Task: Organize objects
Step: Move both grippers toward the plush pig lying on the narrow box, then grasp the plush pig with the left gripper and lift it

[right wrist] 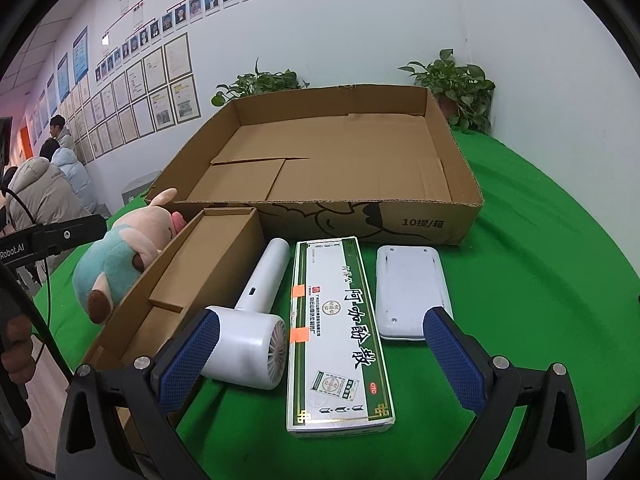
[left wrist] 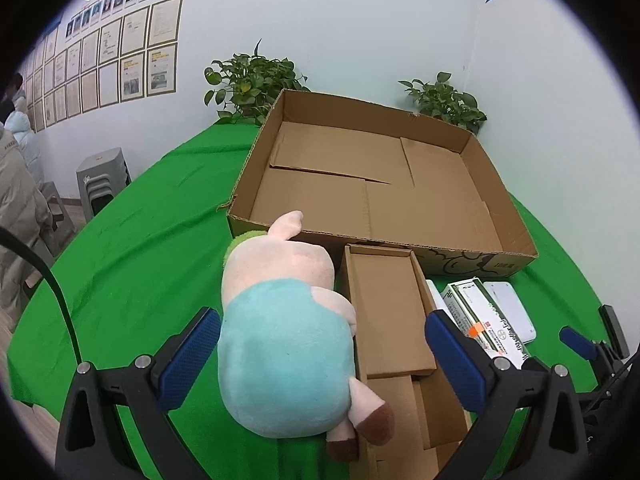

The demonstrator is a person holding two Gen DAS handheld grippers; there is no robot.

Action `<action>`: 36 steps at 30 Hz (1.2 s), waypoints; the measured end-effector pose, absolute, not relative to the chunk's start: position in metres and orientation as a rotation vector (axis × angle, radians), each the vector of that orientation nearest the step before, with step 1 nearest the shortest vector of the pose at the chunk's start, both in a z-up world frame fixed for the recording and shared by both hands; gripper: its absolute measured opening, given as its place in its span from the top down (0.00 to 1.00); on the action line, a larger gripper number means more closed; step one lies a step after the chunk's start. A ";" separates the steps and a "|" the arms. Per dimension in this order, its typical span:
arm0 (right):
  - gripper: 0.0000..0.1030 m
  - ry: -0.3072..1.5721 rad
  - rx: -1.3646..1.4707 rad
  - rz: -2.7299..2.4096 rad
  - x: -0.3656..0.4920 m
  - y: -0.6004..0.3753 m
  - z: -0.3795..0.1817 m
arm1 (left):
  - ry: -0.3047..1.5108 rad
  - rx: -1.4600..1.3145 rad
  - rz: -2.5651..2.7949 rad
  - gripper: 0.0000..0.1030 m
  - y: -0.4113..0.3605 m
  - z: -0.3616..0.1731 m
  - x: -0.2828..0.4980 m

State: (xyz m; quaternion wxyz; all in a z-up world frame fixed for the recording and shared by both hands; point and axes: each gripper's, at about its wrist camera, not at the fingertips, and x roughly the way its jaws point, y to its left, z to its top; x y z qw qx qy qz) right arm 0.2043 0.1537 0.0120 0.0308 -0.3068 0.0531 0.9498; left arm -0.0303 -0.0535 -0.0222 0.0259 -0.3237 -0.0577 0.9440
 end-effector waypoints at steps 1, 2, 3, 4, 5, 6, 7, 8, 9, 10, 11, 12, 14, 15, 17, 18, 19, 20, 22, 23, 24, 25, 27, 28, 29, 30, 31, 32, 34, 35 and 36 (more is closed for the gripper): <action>0.00 0.160 -0.944 2.930 0.203 0.153 0.011 | -0.173 -1.006 2.918 0.01 -0.054 -0.023 -0.031; 0.00 0.156 -0.945 2.932 0.202 0.152 0.011 | -0.183 -1.016 2.912 0.01 -0.055 -0.024 -0.032; 0.00 0.153 -0.945 2.936 0.201 0.151 0.010 | -0.199 -1.023 2.905 0.01 -0.057 -0.025 -0.032; 0.00 0.155 -0.944 2.942 0.200 0.150 0.010 | -0.227 -1.029 2.893 0.01 -0.059 -0.025 -0.033; 0.00 0.161 -0.942 2.950 0.200 0.150 0.011 | -0.244 -1.036 2.886 0.01 -0.061 -0.026 -0.034; 0.00 0.169 -0.938 2.963 0.200 0.150 0.011 | -0.258 -1.048 2.881 0.01 -0.064 -0.027 -0.035; 0.00 0.173 -0.932 2.976 0.200 0.149 0.012 | -0.270 -1.065 2.876 0.01 -0.067 -0.028 -0.036; 0.00 0.170 -0.922 2.990 0.199 0.149 0.014 | -0.280 -1.077 2.872 0.01 -0.069 -0.029 -0.037; 0.00 0.158 -0.908 3.005 0.200 0.147 0.015 | -0.290 -1.086 2.866 0.01 -0.071 -0.029 -0.038; 0.00 0.148 -0.898 3.017 0.200 0.146 0.017 | -0.306 -1.098 2.855 0.01 -0.074 -0.031 -0.040; 0.00 0.132 -0.884 3.034 0.201 0.144 0.019 | -0.312 -1.104 2.845 0.01 -0.075 -0.032 -0.040; 0.00 0.116 -0.868 3.051 0.201 0.141 0.021 | -0.316 -1.117 2.828 0.01 -0.077 -0.034 -0.042; 0.00 0.081 -0.829 3.083 0.204 0.136 0.024 | -0.320 -1.141 2.793 0.01 -0.078 -0.039 -0.043; 0.00 0.060 -0.814 3.103 0.205 0.134 0.026 | -0.323 -1.154 2.780 0.01 -0.079 -0.041 -0.044; 0.00 0.020 -0.800 3.153 0.207 0.125 0.028 | -0.325 -1.190 2.757 0.01 -0.081 -0.049 -0.045; 0.00 0.004 -0.793 3.173 0.207 0.121 0.030 | -0.327 -1.215 2.744 0.01 -0.082 -0.053 -0.046; 0.00 -0.016 -0.784 3.201 0.208 0.118 0.031 | -0.336 -1.245 2.724 0.01 -0.083 -0.060 -0.048; 0.00 -0.042 -0.774 3.232 0.209 0.112 0.033 | -0.346 -1.266 2.711 0.01 -0.085 -0.065 -0.049; 0.00 -0.088 -0.755 3.290 0.210 0.100 0.035 | -0.368 -1.306 2.690 0.04 -0.088 -0.075 -0.051; 0.00 -0.116 -0.751 3.309 0.210 0.094 0.037 | -0.387 -1.318 2.671 0.06 -0.090 -0.080 -0.051; 0.00 -0.158 -0.749 3.319 0.210 0.086 0.037 | -0.413 -1.314 2.647 0.08 -0.091 -0.083 -0.051; 0.00 -0.198 -0.753 3.325 0.210 0.080 0.038 | -0.429 -1.301 2.639 0.09 -0.092 -0.083 -0.051; 0.00 -0.260 -0.783 3.353 0.206 0.068 0.038 | -0.418 -1.293 2.635 0.14 -0.094 -0.082 -0.050; 0.00 -0.269 -0.798 3.372 0.204 0.063 0.038 | -0.409 -1.288 2.632 0.17 -0.095 -0.081 -0.049; 0.00 -0.267 -0.822 3.391 0.201 0.060 0.039 | -0.397 -1.283 2.630 0.20 -0.095 -0.080 -0.047; 0.00 -0.248 -0.844 3.411 0.198 0.057 0.040 | -0.383 -1.278 2.629 0.21 -0.095 -0.079 -0.046; 0.00 -0.220 -0.863 3.427 0.194 0.056 0.042 | -0.367 -1.273 2.627 0.23 -0.095 -0.079 -0.044; 0.00 -0.181 -0.881 3.442 0.190 0.055 0.044 | -0.349 -1.265 2.626 0.23 -0.097 -0.078 -0.041; 0.00 -0.098 -0.921 3.474 0.181 0.052 0.048 | -0.328 -1.260 2.627 0.23 -0.100 -0.076 -0.034; 0.00 -0.049 -0.949 3.494 0.175 0.050 0.050 | -0.317 -1.258 2.626 0.23 -0.102 -0.076 -0.029; 0.00 -0.001 -0.975 3.513 0.170 0.047 0.053 | -0.303 -1.257 2.626 0.23 -0.105 -0.075 -0.024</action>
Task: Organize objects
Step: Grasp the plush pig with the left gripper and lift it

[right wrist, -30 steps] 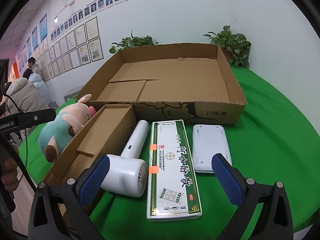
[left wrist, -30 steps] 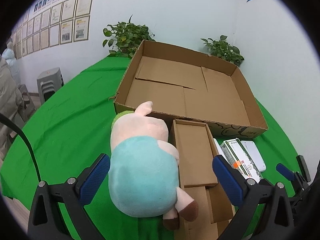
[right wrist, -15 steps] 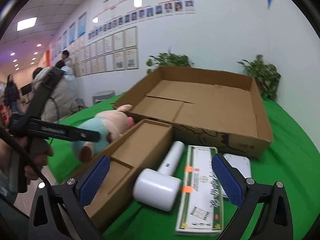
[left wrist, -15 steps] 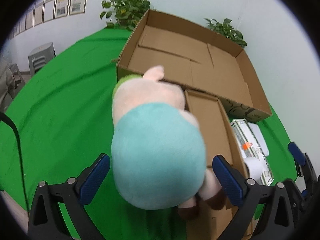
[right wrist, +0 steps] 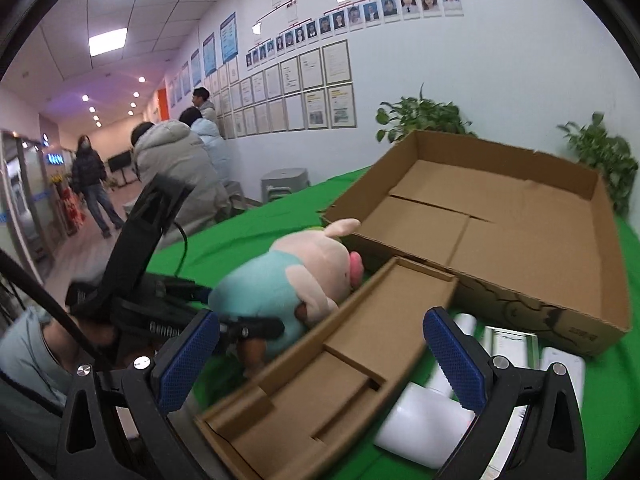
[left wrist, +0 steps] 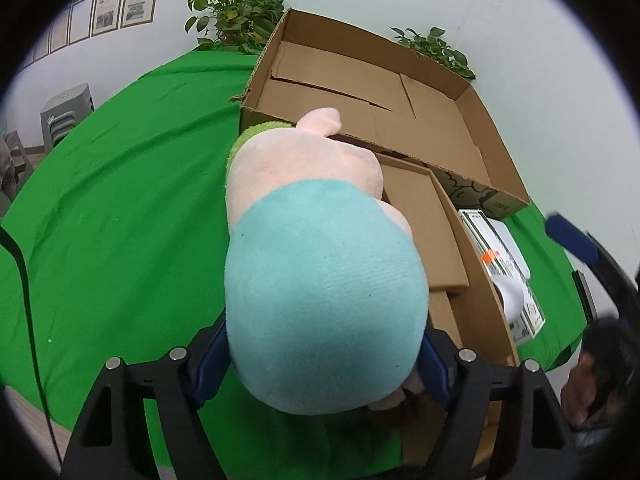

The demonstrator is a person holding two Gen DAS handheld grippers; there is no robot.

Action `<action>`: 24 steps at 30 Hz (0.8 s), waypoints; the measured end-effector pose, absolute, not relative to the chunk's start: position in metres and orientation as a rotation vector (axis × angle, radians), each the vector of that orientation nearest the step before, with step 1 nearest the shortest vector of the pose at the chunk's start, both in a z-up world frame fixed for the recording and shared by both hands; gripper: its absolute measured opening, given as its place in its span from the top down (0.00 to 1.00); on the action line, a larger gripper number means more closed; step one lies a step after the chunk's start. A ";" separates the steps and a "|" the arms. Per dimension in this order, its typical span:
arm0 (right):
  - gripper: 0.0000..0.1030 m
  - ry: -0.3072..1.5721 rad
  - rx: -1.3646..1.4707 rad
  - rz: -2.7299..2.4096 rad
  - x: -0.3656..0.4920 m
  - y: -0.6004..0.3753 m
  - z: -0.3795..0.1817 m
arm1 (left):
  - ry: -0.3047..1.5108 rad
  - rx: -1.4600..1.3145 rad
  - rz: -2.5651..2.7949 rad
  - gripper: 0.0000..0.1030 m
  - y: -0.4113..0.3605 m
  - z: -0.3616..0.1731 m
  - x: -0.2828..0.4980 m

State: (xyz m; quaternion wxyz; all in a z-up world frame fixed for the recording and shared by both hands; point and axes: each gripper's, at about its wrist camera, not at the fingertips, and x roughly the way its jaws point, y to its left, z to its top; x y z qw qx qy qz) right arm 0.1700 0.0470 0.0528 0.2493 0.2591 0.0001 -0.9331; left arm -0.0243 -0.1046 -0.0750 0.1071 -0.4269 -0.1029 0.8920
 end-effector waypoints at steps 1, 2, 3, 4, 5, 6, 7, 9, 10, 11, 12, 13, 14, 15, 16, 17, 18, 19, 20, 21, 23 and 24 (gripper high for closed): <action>0.00 -0.031 0.716 -2.512 0.164 0.044 0.055 | -0.290 -1.253 2.628 0.23 -0.106 -0.075 -0.020; 0.00 -0.064 0.737 -2.473 0.155 0.038 0.056 | -0.278 -1.245 2.630 0.24 -0.109 -0.075 -0.014; 0.00 -0.077 0.756 -2.456 0.149 0.034 0.055 | -0.274 -1.239 2.632 0.24 -0.110 -0.075 -0.010; 0.00 -0.087 0.774 -2.444 0.142 0.028 0.054 | -0.270 -1.230 2.635 0.24 -0.112 -0.076 -0.004; 0.00 -0.095 0.795 -2.429 0.134 0.022 0.052 | -0.271 -1.225 2.635 0.24 -0.113 -0.077 -0.003; 0.00 -0.097 0.817 -2.409 0.127 0.013 0.050 | -0.285 -1.212 2.635 0.24 -0.116 -0.079 0.001; 0.00 -0.093 0.839 -2.388 0.120 0.005 0.047 | -0.318 -1.199 2.630 0.24 -0.121 -0.082 0.004; 0.00 -0.102 0.884 -2.350 0.105 -0.010 0.039 | -0.371 -1.174 2.625 0.24 -0.127 -0.085 0.008; 0.00 -0.122 0.919 -2.314 0.098 -0.017 0.035 | -0.383 -1.158 2.623 0.25 -0.131 -0.087 0.010; 0.00 -0.142 0.944 -2.275 0.092 -0.024 0.031 | -0.385 -1.150 2.620 0.25 -0.133 -0.087 0.012; 0.00 -0.151 0.961 -2.254 0.083 -0.028 0.027 | -0.385 -1.140 2.616 0.25 -0.134 -0.088 0.014; 0.00 -0.167 0.983 -2.227 0.075 -0.034 0.025 | -0.378 -1.129 2.612 0.26 -0.135 -0.088 0.015; 0.00 -0.182 1.011 -2.202 0.067 -0.039 0.022 | -0.365 -1.120 2.607 0.26 -0.135 -0.089 0.017; 0.00 -0.197 1.032 -2.184 0.063 -0.042 0.020 | -0.357 -1.115 2.604 0.26 -0.136 -0.089 0.017; 0.00 -0.218 1.069 -2.161 0.055 -0.046 0.017 | -0.345 -1.108 2.602 0.27 -0.136 -0.088 0.019; 0.00 -0.234 1.100 -2.145 0.050 -0.050 0.014 | -0.338 -1.106 2.603 0.27 -0.135 -0.088 0.019; 0.00 -0.251 1.146 -2.127 0.042 -0.054 0.010 | -0.328 -1.101 2.604 0.28 -0.134 -0.088 0.019; 0.00 -0.265 1.190 -2.112 0.039 -0.055 0.004 | -0.317 -1.094 2.607 0.29 -0.134 -0.087 0.020; 0.00 -0.277 1.249 -2.106 0.033 -0.059 -0.002 | -0.301 -1.083 2.614 0.29 -0.133 -0.086 0.021; 0.00 -0.292 1.289 -2.108 0.028 -0.061 -0.007 | -0.289 -1.076 2.617 0.29 -0.132 -0.086 0.021; 0.00 -0.295 1.311 -2.116 0.023 -0.066 -0.007 | -0.294 -1.062 2.619 0.30 -0.133 -0.087 0.022; 0.00 -0.284 1.321 -2.127 0.021 -0.070 -0.007 | -0.303 -1.059 2.619 0.30 -0.133 -0.087 0.021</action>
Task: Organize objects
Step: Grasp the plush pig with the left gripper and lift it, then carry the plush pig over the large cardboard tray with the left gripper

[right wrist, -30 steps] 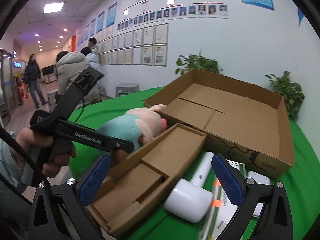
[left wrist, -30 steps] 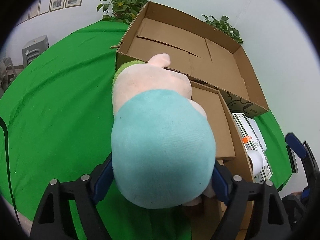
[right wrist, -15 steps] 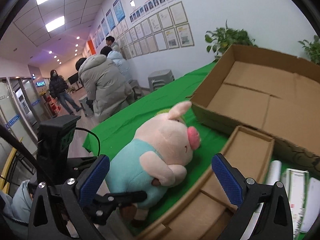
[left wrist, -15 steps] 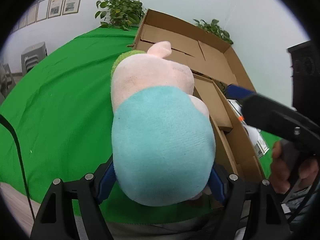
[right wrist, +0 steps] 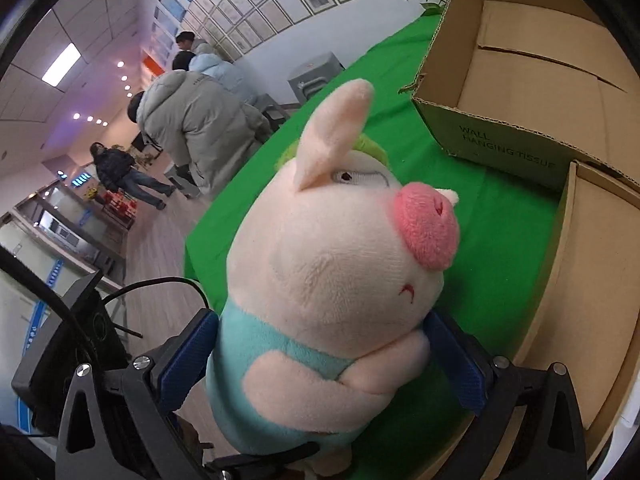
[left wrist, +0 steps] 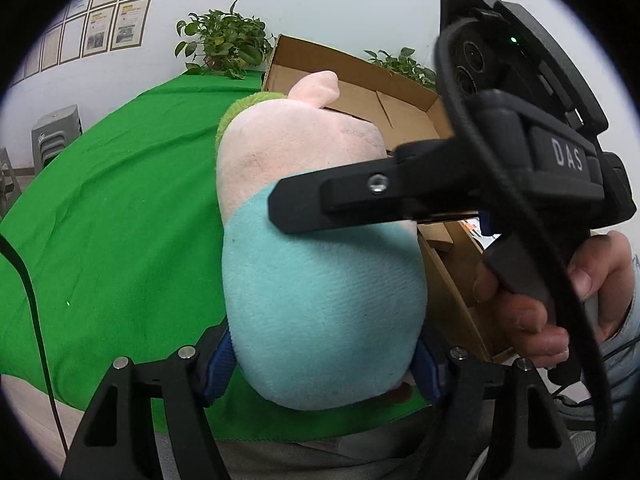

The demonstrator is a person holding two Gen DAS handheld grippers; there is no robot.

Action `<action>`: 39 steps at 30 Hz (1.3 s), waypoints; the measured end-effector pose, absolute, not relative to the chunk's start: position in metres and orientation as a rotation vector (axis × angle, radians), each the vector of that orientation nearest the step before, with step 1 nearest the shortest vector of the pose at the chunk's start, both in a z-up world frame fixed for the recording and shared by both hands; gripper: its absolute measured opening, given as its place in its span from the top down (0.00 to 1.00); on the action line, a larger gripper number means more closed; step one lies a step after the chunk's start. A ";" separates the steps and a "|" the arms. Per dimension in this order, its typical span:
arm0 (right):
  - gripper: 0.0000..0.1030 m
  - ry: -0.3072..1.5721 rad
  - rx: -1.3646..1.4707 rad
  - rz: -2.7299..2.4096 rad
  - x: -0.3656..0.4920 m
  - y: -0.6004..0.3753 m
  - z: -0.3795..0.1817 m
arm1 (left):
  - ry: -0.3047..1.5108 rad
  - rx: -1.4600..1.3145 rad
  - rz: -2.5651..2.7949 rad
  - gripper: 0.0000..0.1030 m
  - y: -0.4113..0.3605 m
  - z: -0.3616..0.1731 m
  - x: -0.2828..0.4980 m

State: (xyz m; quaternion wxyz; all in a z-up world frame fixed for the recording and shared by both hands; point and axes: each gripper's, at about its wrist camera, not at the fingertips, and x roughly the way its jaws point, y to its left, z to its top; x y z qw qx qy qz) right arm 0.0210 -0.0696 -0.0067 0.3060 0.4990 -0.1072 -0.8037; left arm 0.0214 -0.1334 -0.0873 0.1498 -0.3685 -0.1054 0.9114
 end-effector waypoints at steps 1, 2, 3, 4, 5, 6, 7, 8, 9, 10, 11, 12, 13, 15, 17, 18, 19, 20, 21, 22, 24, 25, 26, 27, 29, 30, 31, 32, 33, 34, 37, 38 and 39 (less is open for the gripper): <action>0.00 -0.271 1.326 -2.136 0.019 -0.074 -0.007 | -0.308 -1.055 2.619 0.31 -0.134 -0.087 0.021; 0.00 -0.256 1.331 -2.146 0.017 -0.077 -0.007 | -0.307 -1.052 2.621 0.32 -0.134 -0.087 0.021; 0.00 -0.247 1.338 -2.154 0.016 -0.080 -0.008 | -0.300 -1.050 2.623 0.32 -0.133 -0.087 0.021; 0.00 -0.248 1.345 -2.159 0.019 -0.085 -0.009 | -0.284 -1.049 2.629 0.33 -0.132 -0.086 0.021; 0.00 -0.248 1.357 -2.163 0.016 -0.088 -0.010 | -0.264 -1.046 2.635 0.34 -0.131 -0.085 0.022; 0.00 -0.246 1.366 -2.162 0.018 -0.091 -0.010 | -0.233 -1.042 2.643 0.34 -0.128 -0.084 0.022; 0.00 -0.232 1.372 -2.166 0.017 -0.095 -0.011 | -0.213 -1.042 2.650 0.35 -0.126 -0.082 0.022; 0.00 -0.225 1.376 -2.167 0.017 -0.099 -0.012 | -0.210 -1.045 2.652 0.35 -0.126 -0.081 0.022; 0.00 -0.219 1.379 -2.171 0.019 -0.102 -0.012 | -0.207 -1.051 2.651 0.36 -0.125 -0.081 0.021; 0.00 -0.212 1.383 -2.174 0.019 -0.104 -0.012 | -0.195 -1.055 2.651 0.37 -0.125 -0.080 0.020; 0.00 -0.201 1.386 -2.174 0.019 -0.108 -0.012 | -0.184 -1.055 2.655 0.37 -0.124 -0.079 0.020; 0.00 -0.190 1.384 -2.171 0.020 -0.113 -0.012 | -0.181 -1.055 2.659 0.38 -0.124 -0.078 0.020; 0.00 -0.187 1.378 -2.172 0.022 -0.115 -0.011 | -0.180 -1.054 2.665 0.38 -0.123 -0.076 0.019; 0.01 -0.190 1.357 -2.178 0.030 -0.119 -0.008 | -0.153 -1.047 2.678 0.38 -0.121 -0.073 0.020; 0.05 -0.214 1.346 -2.165 0.030 -0.121 -0.006 | -0.100 -1.040 2.670 0.38 -0.116 -0.067 0.020; 0.08 -0.236 1.341 -2.154 0.032 -0.119 -0.004 | -0.077 -1.029 2.678 0.38 -0.113 -0.063 0.020; 0.10 -0.267 1.327 -2.146 0.031 -0.117 0.000 | -0.056 -1.018 2.685 0.38 -0.111 -0.059 0.020; 0.10 -0.284 1.300 -2.151 0.032 -0.114 0.005 | -0.034 -1.005 2.690 0.38 -0.107 -0.053 0.019; 0.12 -0.291 1.278 -2.163 0.036 -0.112 0.009 | -0.018 -0.993 2.694 0.38 -0.104 -0.048 0.017; 0.13 -0.297 1.252 -2.179 0.038 -0.109 0.017 | 0.018 -0.971 2.700 0.38 -0.098 -0.040 0.013; 0.14 -0.317 1.185 -2.222 0.039 -0.101 0.037 | 0.050 -0.928 2.702 0.38 -0.090 -0.025 0.005; 0.15 -0.326 1.147 -2.251 0.038 -0.095 0.048 | 0.065 -0.896 2.699 0.38 -0.084 -0.016 -0.002; 0.15 -0.334 1.119 -2.274 0.036 -0.087 0.058 | 0.084 -0.874 2.696 0.38 -0.079 -0.010 -0.006; 0.16 -0.341 1.082 -2.307 0.035 -0.079 0.070 | 0.115 -0.839 2.691 0.38 -0.071 -0.001 -0.013; 0.16 -0.360 1.010 -2.372 0.034 -0.058 0.096 | 0.152 -0.762 2.672 0.38 -0.053 0.020 -0.028; 0.17 -0.366 0.970 -2.413 0.035 -0.042 0.111 | 0.163 -0.730 2.663 0.39 -0.046 0.028 -0.034; 0.18 -0.365 0.928 -2.456 0.034 -0.032 0.126 | 0.174 -0.694 2.654 0.39 -0.038 0.036 -0.041; 0.18 -0.369 0.897 -2.486 0.035 -0.023 0.138 | 0.189 -0.643 2.638 0.39 -0.027 0.049 -0.049; 0.19 -0.369 0.864 -2.518 0.033 -0.011 0.154 | 0.199 -0.611 2.631 0.39 -0.020 0.057 -0.054; 0.19 -0.368 0.824 -2.550 0.034 0.000 0.168 | 0.211 -0.573 2.624 0.39 -0.013 0.066 -0.060; 0.20 -0.364 0.715 -2.634 0.034 0.026 0.214 | 0.237 -0.462 2.594 0.39 0.007 0.095 -0.077; 0.20 -0.356 0.671 -2.666 0.033 0.032 0.230 | 0.239 -0.429 2.581 0.39 0.013 0.106 -0.084; 0.20 -0.353 0.648 -2.682 0.036 0.047 0.243 | 0.242 -0.412 2.575 0.39 0.017 0.112 -0.089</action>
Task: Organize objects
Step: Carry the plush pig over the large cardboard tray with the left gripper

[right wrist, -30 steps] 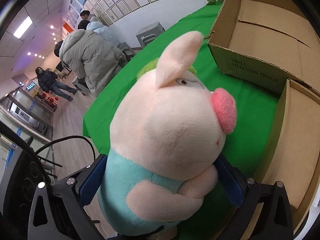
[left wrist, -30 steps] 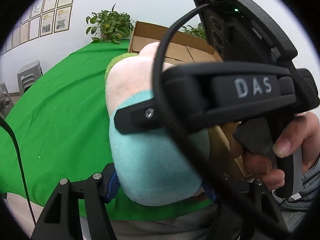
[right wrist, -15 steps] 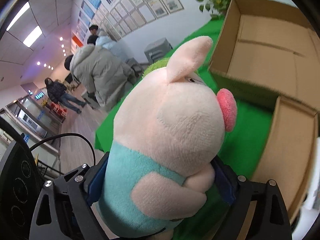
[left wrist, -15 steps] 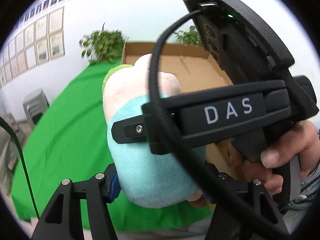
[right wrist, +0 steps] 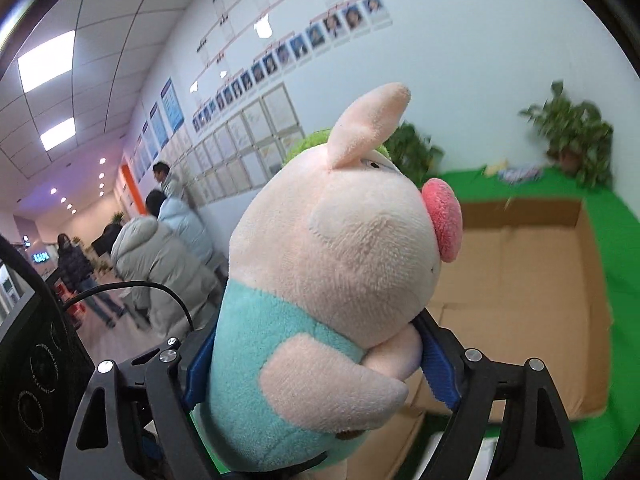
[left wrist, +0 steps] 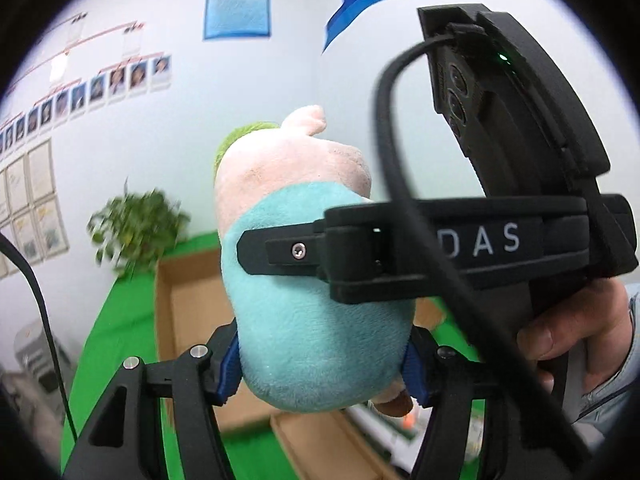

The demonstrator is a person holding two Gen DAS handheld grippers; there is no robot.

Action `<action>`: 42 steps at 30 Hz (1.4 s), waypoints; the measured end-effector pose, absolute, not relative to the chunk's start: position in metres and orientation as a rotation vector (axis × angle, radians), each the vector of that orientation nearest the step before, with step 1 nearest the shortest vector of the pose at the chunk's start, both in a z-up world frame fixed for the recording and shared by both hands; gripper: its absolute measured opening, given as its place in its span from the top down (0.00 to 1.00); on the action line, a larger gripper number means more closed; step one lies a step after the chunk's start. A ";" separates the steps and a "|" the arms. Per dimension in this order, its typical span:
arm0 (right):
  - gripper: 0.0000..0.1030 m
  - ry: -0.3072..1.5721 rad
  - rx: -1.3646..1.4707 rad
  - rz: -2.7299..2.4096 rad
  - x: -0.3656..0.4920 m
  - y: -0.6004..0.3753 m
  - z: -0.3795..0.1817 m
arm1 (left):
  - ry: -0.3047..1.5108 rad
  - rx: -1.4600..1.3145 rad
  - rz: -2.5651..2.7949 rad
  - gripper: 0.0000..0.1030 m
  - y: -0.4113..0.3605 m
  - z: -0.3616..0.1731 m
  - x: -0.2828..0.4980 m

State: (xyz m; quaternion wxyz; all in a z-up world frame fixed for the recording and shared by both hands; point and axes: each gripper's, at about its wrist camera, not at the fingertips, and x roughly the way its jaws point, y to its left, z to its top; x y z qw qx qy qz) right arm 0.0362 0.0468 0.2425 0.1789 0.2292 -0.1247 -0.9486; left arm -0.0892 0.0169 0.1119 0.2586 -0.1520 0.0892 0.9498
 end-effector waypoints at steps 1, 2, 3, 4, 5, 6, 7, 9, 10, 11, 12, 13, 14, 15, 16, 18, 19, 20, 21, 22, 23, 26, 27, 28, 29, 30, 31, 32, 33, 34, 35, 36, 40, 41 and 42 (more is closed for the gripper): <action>0.20 -0.347 0.623 -2.701 0.034 0.050 0.254 | 0.245 -0.397 2.570 0.39 0.020 0.118 -0.094; 0.20 -0.348 0.609 -2.711 0.031 0.056 0.264 | 0.248 -0.380 2.568 0.39 0.024 0.124 -0.101; 0.20 -0.349 0.593 -2.720 0.029 0.063 0.276 | 0.250 -0.372 2.566 0.39 0.024 0.128 -0.105; 0.20 -0.350 0.582 -2.726 0.028 0.072 0.286 | 0.251 -0.364 2.565 0.39 0.024 0.130 -0.110; 0.20 -0.348 0.572 -2.732 0.028 0.081 0.293 | 0.248 -0.361 2.563 0.39 0.024 0.132 -0.118; 0.20 -0.345 0.566 -2.737 0.025 0.085 0.299 | 0.247 -0.362 2.563 0.39 0.022 0.130 -0.124; 0.20 -0.345 0.567 -2.737 0.019 0.087 0.304 | 0.245 -0.366 2.564 0.39 0.019 0.131 -0.133; 0.20 -0.348 0.576 -2.731 0.016 0.103 0.307 | 0.240 -0.380 2.569 0.39 0.009 0.124 -0.130; 0.20 -0.350 0.584 -2.727 0.006 0.098 0.307 | 0.233 -0.394 2.572 0.39 0.004 0.121 -0.135; 0.20 -0.351 0.594 -2.721 0.002 0.098 0.301 | 0.227 -0.405 2.574 0.39 -0.007 0.119 -0.132; 0.20 -0.349 0.604 -2.716 -0.005 0.095 0.288 | 0.221 -0.415 2.578 0.39 -0.002 0.115 -0.121; 0.20 -0.348 0.614 -2.709 -0.015 0.093 0.283 | 0.213 -0.428 2.583 0.39 -0.007 0.112 -0.126; 0.20 -0.347 0.626 -2.698 -0.024 0.088 0.282 | 0.210 -0.438 2.587 0.39 -0.008 0.110 -0.125; 0.20 -0.346 0.633 -2.692 -0.037 0.079 0.272 | 0.208 -0.449 2.590 0.39 -0.013 0.107 -0.128; 0.20 -0.350 0.642 -2.684 -0.047 0.069 0.264 | 0.206 -0.461 2.592 0.39 -0.014 0.106 -0.126; 0.20 -0.365 0.669 -2.662 -0.067 0.058 0.253 | 0.197 -0.497 2.595 0.39 -0.022 0.099 -0.133; 0.20 -0.372 0.681 -2.652 -0.075 0.054 0.247 | 0.191 -0.513 2.597 0.39 -0.026 0.095 -0.137; 0.20 -0.380 0.694 -2.641 -0.085 0.050 0.241 | 0.186 -0.536 2.599 0.39 -0.030 0.090 -0.142; 0.20 -0.391 0.708 -2.628 -0.097 0.046 0.235 | 0.186 -0.550 2.601 0.39 -0.033 0.087 -0.146; 0.20 -0.403 0.721 -2.616 -0.106 0.044 0.225 | 0.182 -0.570 2.604 0.39 -0.036 0.081 -0.149; 0.20 -0.411 0.736 -2.605 -0.115 0.039 0.217 | 0.164 -0.602 2.603 0.39 -0.041 0.074 -0.155; 0.20 -0.430 0.822 -2.564 -0.148 0.021 0.181 | 0.129 -0.694 2.596 0.39 -0.056 0.054 -0.170; 0.20 -0.432 0.842 -2.551 -0.156 0.017 0.172 | 0.126 -0.718 2.595 0.39 -0.060 0.049 -0.173; 0.20 -0.435 0.862 -2.536 -0.164 0.012 0.162 | 0.118 -0.757 2.591 0.39 -0.065 0.040 -0.178; 0.20 -0.439 0.889 -2.518 -0.174 0.007 0.151 | 0.112 -0.781 2.588 0.39 -0.069 0.035 -0.182; 0.20 -0.440 0.915 -2.501 -0.183 0.002 0.138 | 0.105 -0.802 2.585 0.39 -0.073 0.030 -0.184; 0.20 -0.439 0.935 -2.489 -0.191 -0.002 0.128 | 0.093 -0.824 2.582 0.39 -0.078 0.025 -0.187; 0.20 -0.432 0.951 -2.481 -0.199 -0.008 0.120 | 0.072 -0.854 2.576 0.39 -0.083 0.018 -0.191; 0.20 -0.430 0.971 -2.474 -0.208 -0.013 0.113 | 0.058 -0.873 2.572 0.39 -0.086 0.014 -0.193; 0.20 -0.434 0.991 -2.466 -0.215 -0.016 0.099 | 0.045 -0.891 2.568 0.39 -0.090 0.010 -0.195; 0.20 -0.442 1.011 -2.457 -0.224 -0.019 0.092 | 0.025 -0.916 2.563 0.39 -0.094 0.004 -0.201; 0.20 -0.449 1.031 -2.451 -0.234 -0.022 0.083 | 0.013 -0.932 2.558 0.39 -0.096 0.000 -0.203; 0.20 -0.466 1.096 -2.426 -0.261 -0.031 0.046 | -0.033 -1.015 2.551 0.38 -0.107 -0.018 -0.215; 0.20 -0.465 1.113 -2.419 -0.268 -0.034 0.036 | -0.048 -1.039 2.554 0.37 -0.109 -0.023 -0.215; 0.20 -0.461 1.127 -2.413 -0.273 -0.038 0.026 | -0.057 -1.054 2.557 0.37 -0.110 -0.025 -0.215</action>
